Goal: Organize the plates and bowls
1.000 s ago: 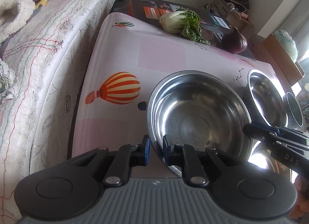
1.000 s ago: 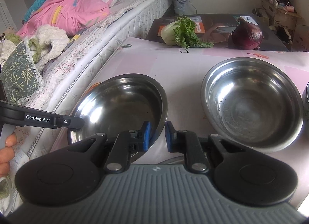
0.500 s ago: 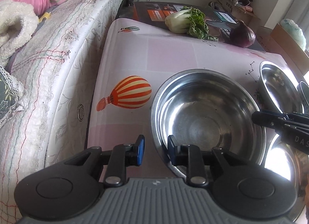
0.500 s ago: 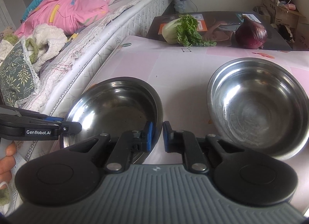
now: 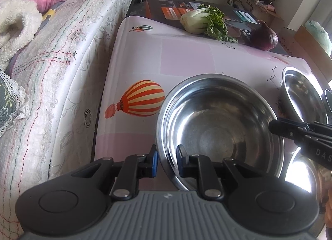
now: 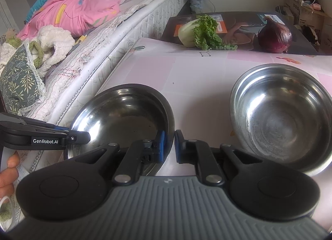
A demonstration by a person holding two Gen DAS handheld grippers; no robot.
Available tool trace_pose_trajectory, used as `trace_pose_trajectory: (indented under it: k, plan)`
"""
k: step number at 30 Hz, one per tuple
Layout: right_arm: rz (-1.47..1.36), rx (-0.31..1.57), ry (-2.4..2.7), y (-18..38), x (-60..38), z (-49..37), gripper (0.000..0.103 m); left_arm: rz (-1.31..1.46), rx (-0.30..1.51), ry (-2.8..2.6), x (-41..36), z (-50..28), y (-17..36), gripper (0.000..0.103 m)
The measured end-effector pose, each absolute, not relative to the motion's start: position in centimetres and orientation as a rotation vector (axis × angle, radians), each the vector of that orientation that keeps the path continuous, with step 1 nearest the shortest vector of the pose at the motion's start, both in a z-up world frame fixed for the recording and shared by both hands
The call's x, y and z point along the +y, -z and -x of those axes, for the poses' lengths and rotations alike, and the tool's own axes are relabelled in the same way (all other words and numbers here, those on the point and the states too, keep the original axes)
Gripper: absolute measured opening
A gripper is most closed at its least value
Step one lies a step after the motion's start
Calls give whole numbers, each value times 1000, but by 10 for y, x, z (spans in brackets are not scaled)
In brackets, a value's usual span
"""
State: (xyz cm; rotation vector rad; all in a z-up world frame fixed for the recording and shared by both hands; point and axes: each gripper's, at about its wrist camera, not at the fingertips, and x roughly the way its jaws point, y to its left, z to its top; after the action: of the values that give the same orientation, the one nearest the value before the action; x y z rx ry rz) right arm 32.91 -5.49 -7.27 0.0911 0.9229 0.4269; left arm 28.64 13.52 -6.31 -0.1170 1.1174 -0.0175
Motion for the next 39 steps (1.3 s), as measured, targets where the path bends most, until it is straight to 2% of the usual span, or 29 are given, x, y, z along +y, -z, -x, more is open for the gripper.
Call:
trace_pose_trajectory:
  k: [6,39]
  plan:
    - [-98,930,-429,74,-55,-330,9,124,1133,22,137,-289,66,21]
    - [-106,916,-434,61,-58,-324,9,131,1113,22,136,-283,56,21]
